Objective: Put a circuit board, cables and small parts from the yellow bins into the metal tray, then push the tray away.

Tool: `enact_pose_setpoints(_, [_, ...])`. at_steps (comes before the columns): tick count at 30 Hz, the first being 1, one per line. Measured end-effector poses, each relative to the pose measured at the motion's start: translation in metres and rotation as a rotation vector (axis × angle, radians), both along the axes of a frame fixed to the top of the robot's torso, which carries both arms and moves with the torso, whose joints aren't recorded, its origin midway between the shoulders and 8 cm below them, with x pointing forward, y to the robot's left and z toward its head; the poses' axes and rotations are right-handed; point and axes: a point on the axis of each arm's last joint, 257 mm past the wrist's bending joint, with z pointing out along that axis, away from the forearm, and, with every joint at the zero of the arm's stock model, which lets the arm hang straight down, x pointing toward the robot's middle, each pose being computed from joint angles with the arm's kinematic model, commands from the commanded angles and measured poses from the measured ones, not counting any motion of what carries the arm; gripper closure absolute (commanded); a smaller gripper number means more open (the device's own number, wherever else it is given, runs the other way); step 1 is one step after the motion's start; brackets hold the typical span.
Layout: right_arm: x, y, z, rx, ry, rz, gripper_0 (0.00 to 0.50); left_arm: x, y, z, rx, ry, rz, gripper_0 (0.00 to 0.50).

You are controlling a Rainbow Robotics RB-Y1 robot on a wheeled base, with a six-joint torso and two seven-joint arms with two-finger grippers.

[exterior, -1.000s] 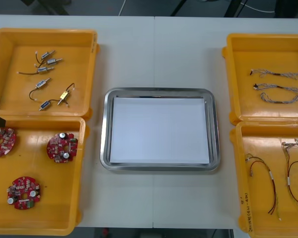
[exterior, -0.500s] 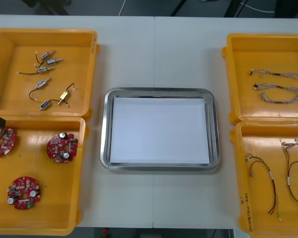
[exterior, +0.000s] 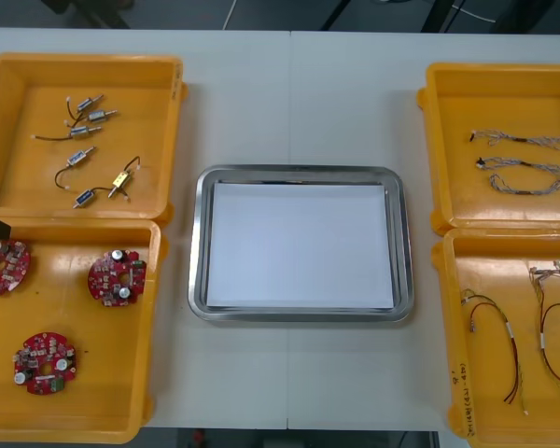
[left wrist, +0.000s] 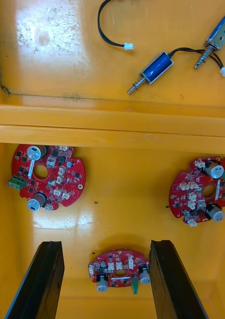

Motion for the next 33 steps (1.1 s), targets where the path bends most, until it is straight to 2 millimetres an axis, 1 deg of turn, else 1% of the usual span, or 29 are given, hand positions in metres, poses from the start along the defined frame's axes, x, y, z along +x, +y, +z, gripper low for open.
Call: enact_pose_setpoints(33, [0.0,0.0,0.0,0.0,0.0,0.0,0.0,0.0,0.0,0.0,0.0,0.0,0.0,0.0])
